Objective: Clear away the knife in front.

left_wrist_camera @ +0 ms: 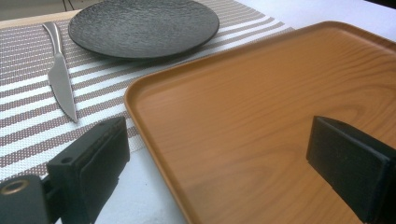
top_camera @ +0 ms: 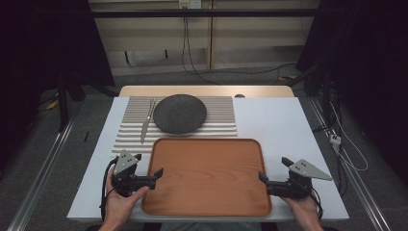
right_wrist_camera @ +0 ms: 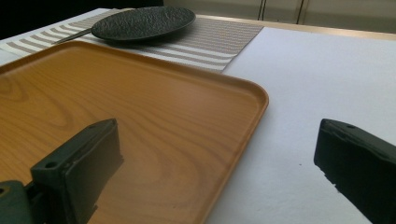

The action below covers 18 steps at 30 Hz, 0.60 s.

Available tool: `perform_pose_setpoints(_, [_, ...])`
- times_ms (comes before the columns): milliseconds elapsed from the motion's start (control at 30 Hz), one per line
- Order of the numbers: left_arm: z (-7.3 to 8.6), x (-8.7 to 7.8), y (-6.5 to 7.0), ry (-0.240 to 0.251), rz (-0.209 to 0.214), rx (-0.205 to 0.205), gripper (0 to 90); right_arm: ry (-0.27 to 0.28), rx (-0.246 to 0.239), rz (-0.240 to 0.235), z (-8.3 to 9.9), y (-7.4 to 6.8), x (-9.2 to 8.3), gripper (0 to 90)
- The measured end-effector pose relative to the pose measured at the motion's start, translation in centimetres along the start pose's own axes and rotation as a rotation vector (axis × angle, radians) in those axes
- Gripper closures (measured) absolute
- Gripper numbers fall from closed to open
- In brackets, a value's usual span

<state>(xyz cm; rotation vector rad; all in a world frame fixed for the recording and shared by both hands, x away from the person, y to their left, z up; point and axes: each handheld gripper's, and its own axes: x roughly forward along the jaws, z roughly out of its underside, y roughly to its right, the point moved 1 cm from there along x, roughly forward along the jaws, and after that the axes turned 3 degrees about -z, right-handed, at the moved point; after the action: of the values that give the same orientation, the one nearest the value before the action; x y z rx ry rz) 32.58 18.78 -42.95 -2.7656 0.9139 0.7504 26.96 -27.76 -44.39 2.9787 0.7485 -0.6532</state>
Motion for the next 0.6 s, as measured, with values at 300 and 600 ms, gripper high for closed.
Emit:
perform_pose_setpoints(300, [-0.5,0.2,-0.1,-0.021,0.014,-0.004,5.1,-0.009,0.004,-0.003,0.0,0.1,0.2,0.3])
perform_pose_setpoints(600, [-1.7,0.7,-0.7,-0.038,0.014,0.007,5.6,-0.018,0.003,-0.014,0.0,0.0,0.4,0.3])
